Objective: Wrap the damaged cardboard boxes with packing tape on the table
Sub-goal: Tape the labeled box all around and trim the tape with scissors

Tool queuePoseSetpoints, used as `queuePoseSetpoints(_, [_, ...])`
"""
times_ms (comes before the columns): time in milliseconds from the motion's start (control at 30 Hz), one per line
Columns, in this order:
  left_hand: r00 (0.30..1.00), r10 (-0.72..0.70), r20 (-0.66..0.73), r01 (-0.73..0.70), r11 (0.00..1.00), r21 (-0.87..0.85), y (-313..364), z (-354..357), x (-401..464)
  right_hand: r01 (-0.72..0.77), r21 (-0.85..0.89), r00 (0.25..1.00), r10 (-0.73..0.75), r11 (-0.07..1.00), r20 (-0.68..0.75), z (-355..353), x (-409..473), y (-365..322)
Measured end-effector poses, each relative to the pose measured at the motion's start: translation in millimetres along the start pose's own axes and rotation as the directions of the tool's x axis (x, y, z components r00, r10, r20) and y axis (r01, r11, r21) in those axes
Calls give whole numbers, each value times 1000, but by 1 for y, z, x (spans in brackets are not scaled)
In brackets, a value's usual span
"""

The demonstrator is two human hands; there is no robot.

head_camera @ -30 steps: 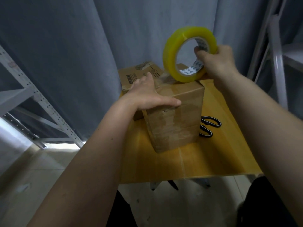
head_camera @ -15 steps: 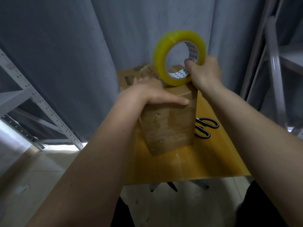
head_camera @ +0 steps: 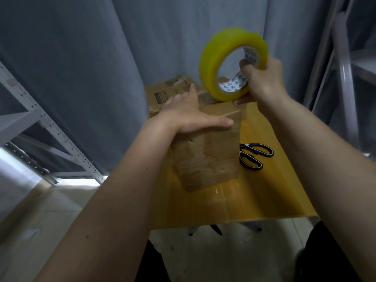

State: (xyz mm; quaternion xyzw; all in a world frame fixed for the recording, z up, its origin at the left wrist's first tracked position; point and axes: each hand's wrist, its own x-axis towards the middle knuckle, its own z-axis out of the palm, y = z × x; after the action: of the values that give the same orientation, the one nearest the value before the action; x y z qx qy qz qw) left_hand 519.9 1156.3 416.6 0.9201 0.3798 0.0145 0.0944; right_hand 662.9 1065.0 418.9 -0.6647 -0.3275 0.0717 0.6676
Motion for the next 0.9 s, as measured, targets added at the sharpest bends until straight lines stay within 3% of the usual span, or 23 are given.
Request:
queuePoseSetpoints(133, [1000,-6,-20,6,1000,19,1,1,-3,-54,40,997,56,998,-62,-2,7,4])
queuePoseSetpoints(433, [1000,-6,-30,6,1000,4,-3,2,-7,93,-173,964,-132,981,-229,-23,23,17])
queuePoseSetpoints(633, [1000,-20,-16,21,999,43,3,1,-7,-147,-60,981,138,987,-134,-25,15,49])
queuePoseSetpoints(767, [1000,-24,-14,24,998,59,4,2,-7,-343,153,933,355,927,-64,-19,6,71])
queuePoseSetpoints(900, [1000,-5,17,4,998,65,3,0,-6,-404,252,902,429,879,-52,-15,-2,80])
